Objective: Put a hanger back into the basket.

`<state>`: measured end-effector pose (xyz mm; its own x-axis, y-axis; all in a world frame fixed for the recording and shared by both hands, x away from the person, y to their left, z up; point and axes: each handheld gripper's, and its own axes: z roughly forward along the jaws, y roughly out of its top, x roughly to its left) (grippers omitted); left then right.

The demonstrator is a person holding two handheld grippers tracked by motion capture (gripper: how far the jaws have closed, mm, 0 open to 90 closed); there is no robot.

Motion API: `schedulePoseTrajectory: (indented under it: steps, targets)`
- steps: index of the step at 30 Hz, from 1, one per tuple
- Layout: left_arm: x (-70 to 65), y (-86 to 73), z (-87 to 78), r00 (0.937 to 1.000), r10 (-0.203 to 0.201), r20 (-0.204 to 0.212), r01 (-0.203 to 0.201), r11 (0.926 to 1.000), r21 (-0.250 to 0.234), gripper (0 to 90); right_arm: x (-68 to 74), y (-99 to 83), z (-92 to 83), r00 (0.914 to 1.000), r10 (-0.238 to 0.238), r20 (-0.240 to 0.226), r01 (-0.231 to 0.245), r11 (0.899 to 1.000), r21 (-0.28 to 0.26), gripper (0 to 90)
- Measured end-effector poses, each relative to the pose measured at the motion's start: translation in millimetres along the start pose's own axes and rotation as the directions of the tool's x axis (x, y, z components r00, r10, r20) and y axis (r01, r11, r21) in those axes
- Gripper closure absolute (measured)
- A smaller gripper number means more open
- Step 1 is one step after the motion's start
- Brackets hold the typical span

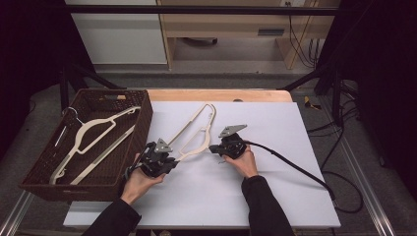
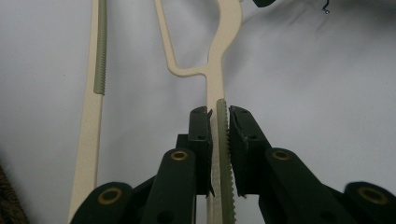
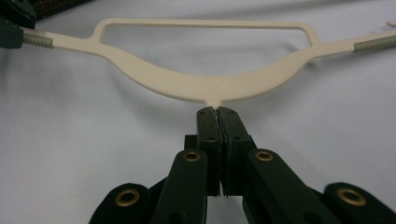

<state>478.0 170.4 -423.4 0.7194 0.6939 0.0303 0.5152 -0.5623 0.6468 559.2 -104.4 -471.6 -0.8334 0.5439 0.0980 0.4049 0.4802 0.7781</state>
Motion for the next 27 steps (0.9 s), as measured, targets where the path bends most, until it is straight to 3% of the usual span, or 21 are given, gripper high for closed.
schedulePoseTrajectory:
  steps: [5,9,16,24,27]
  targets:
    - [0.7,0.0,-2.3,1.0,-0.002,0.0,0.002,1.0,-0.005,79.6,-0.1,-3.6,6.7,1.0,0.009,0.003,-0.009,1.0,-0.002,81.8]
    - [0.2,-0.3,-1.8,1.0,-0.001,0.001,0.001,1.0,-0.006,79.7,0.2,-6.1,10.4,0.9999,0.011,-0.005,-0.011,1.0,0.005,85.3]
    - [-0.4,-1.4,0.9,0.9999,0.006,0.012,-0.006,1.0,0.007,79.5,2.3,-2.2,0.7,0.9999,-0.014,-0.003,0.014,1.0,0.0,88.5]
    - [-6.7,0.0,1.3,0.9991,0.038,0.021,-0.038,0.9993,0.007,78.7,4.6,3.1,-10.2,0.9998,-0.02,-0.001,0.02,0.999,0.046,88.8]
    - [-9.0,2.1,0.4,0.9987,0.051,-0.002,-0.051,0.9987,0.001,68.5,6.7,3.8,-12.8,0.9998,-0.021,0.004,0.021,0.998,0.052,88.8]
